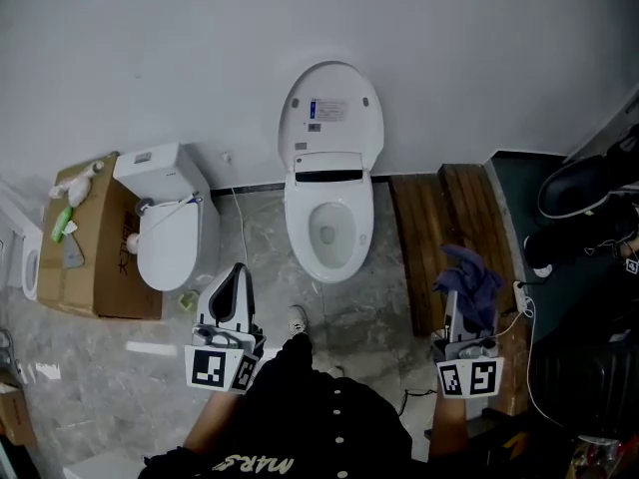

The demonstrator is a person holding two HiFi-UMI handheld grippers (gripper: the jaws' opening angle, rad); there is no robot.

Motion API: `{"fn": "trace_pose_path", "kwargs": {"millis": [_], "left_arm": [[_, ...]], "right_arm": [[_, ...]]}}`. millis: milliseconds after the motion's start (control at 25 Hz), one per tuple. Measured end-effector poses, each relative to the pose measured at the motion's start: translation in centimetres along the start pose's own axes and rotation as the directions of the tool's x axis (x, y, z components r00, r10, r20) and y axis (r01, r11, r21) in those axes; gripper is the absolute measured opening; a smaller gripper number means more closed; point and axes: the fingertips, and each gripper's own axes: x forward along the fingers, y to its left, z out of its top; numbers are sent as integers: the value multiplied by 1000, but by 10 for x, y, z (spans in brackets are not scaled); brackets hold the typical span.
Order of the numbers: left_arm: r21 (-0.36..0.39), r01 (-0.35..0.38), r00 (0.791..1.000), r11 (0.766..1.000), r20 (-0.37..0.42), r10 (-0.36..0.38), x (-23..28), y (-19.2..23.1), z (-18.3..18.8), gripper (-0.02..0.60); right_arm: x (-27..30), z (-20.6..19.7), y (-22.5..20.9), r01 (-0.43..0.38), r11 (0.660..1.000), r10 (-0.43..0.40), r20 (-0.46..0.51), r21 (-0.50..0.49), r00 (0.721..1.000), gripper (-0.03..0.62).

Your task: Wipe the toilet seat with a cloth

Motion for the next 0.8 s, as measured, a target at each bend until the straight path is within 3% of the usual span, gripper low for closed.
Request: {"fn": "trace_pose_path", "kwargs": {"millis": [200,560,800], "left_arm": [[14,31,999,999,-13,-30,44,28,-1,11],[-32,66,998,997,-4,-67,103,80,-1,11],[-35,85,996,996,-38,-86,132,104,-10,11]], "right_arm": [[46,-12,6,15,1000,-15,-26,17,1000,97],[113,-24,29,28,999,-27,-61,16,998,97],[149,-42,50,-23,999,20,-116,-29,993,97]]}}
